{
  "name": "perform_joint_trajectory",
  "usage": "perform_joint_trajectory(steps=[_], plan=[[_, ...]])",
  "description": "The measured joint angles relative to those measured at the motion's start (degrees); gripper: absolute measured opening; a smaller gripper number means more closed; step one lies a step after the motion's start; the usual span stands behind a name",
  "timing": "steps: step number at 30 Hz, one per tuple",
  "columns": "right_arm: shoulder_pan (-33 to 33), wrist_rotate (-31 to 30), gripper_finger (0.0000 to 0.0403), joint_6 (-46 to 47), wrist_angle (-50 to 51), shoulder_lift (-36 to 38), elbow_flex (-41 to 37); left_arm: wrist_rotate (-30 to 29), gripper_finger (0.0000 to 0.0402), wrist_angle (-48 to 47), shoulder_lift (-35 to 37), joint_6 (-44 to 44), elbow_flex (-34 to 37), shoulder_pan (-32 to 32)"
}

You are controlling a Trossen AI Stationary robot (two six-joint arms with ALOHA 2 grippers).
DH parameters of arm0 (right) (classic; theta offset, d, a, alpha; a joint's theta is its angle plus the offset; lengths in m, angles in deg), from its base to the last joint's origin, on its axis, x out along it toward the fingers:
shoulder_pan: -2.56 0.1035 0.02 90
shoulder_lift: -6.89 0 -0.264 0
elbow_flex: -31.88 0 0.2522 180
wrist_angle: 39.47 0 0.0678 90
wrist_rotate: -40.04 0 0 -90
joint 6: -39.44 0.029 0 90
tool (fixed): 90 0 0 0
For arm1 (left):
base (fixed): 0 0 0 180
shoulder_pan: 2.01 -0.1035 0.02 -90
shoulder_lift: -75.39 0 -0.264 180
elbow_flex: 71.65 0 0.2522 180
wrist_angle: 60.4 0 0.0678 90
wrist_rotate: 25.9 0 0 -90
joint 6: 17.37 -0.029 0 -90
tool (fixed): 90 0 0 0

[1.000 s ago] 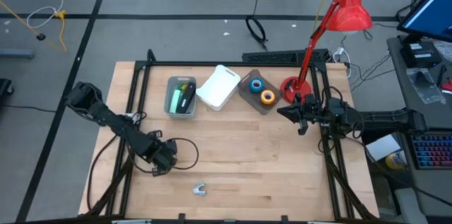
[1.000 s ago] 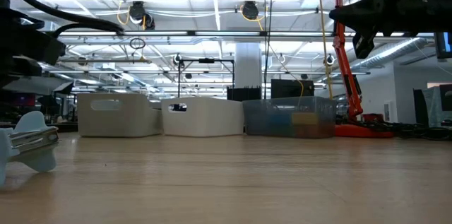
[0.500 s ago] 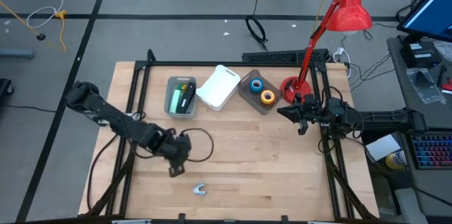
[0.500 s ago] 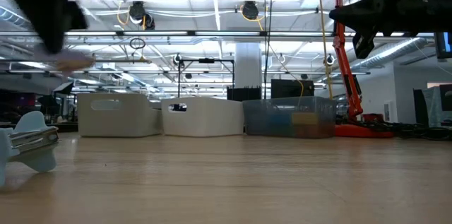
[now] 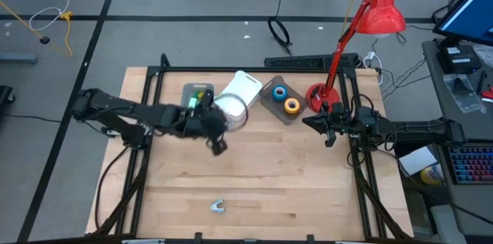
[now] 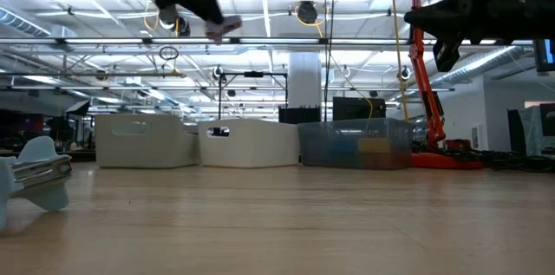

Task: Pick and place Stapler, Stapler remover, tape
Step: Put the purple staple remover into the white bin

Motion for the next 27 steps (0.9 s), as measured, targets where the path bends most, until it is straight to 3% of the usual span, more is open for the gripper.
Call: perform_joint_trajectory(steps=[12,27], plan=[[0.0,0.03,0.0001,0.92,0.23,0.0,0.0,-2.78,0.0014,14.25,-5.69,-5.15,-0.02,-17.56],[0.0,-0.14,0.0001,2.26,0.7,-0.07,0.0,10.06,0.0014,17.18,-20.23,-1.79,0.0,-29.17]])
